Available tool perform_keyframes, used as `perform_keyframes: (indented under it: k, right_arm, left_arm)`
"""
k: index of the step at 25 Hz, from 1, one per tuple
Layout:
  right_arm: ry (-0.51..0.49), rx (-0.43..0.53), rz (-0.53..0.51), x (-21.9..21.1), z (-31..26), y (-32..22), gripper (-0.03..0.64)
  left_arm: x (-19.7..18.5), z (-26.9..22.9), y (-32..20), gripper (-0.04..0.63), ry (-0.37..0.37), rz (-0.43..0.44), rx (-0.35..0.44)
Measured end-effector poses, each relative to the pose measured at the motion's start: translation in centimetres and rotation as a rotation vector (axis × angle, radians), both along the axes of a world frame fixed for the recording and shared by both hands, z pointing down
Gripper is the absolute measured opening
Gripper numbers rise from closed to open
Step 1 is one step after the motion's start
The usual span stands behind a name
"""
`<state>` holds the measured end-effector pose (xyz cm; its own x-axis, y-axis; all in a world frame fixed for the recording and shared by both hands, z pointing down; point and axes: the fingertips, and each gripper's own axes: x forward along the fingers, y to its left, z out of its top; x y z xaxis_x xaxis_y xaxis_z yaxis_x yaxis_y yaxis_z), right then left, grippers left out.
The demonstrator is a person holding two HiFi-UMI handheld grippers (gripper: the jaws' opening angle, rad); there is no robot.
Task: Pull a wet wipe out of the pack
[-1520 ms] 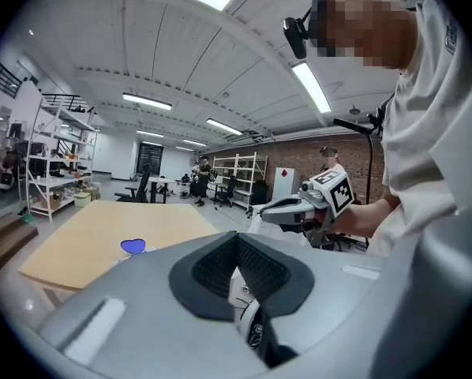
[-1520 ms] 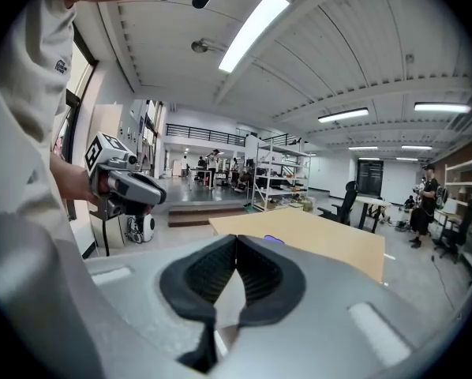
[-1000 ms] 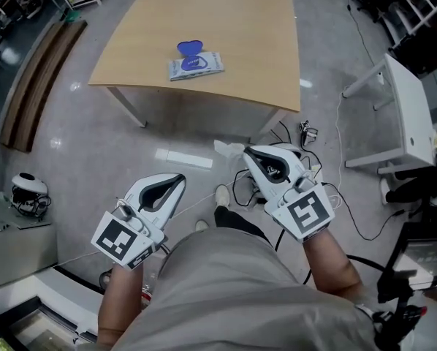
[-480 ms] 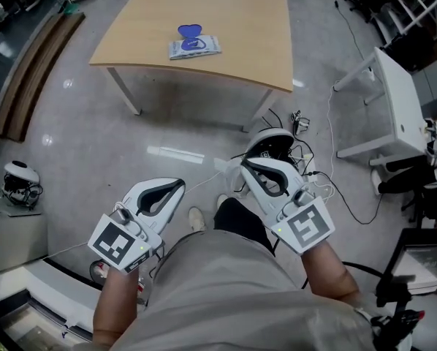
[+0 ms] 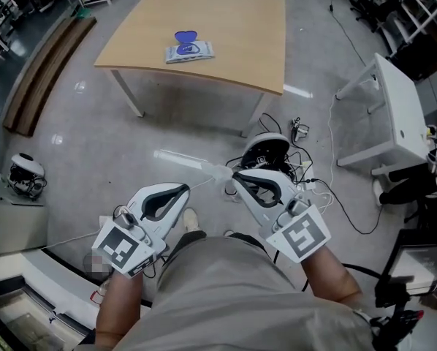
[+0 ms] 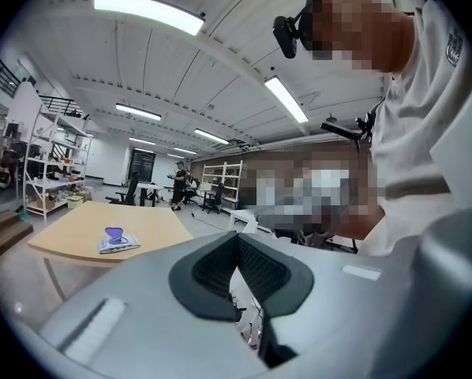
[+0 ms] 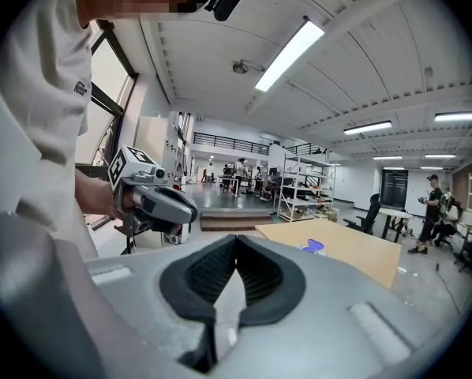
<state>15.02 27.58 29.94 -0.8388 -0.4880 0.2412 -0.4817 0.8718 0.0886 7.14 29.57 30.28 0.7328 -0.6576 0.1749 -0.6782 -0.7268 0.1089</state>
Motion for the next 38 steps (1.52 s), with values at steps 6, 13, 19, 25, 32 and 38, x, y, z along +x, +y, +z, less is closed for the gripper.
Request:
perform_keyframes:
  k: [6,13,19,25,32,38]
  right_arm:
    - [-0.042,-0.009,-0.043,3.9,1.8,4.1,0.003]
    - [-0.048,-0.036,-0.080,7.7,3.5,7.4,0.003]
    - [0.002,-0.048,-0.048,8.1,5.1,7.4,0.003]
    - [0.013,-0.012,-0.057,7.9,2.9,8.3,0.003]
    - [0.064,0.000,-0.029,5.3,2.5,6.8,0.003]
    - [0.088,0.004,-0.041,2.0,2.2,5.4,0.003]
  left_arm:
    - [4.4,0.8,4.4,0.006,-0.005,-0.040,0.009]
    - [7.3,3.2,8.8,0.006,-0.032,-0.091,-0.056]
    - [8.3,4.0,7.1,0.006,-0.018,-0.044,-0.031]
    - [9.8,1.4,7.0,0.006,-0.012,0.006,0.001]
    - [5.2,2.8,6.2,0.006,0.030,-0.007,-0.048]
    - [1.6,3.3,4.8,0.006,0.027,-0.017,-0.055]
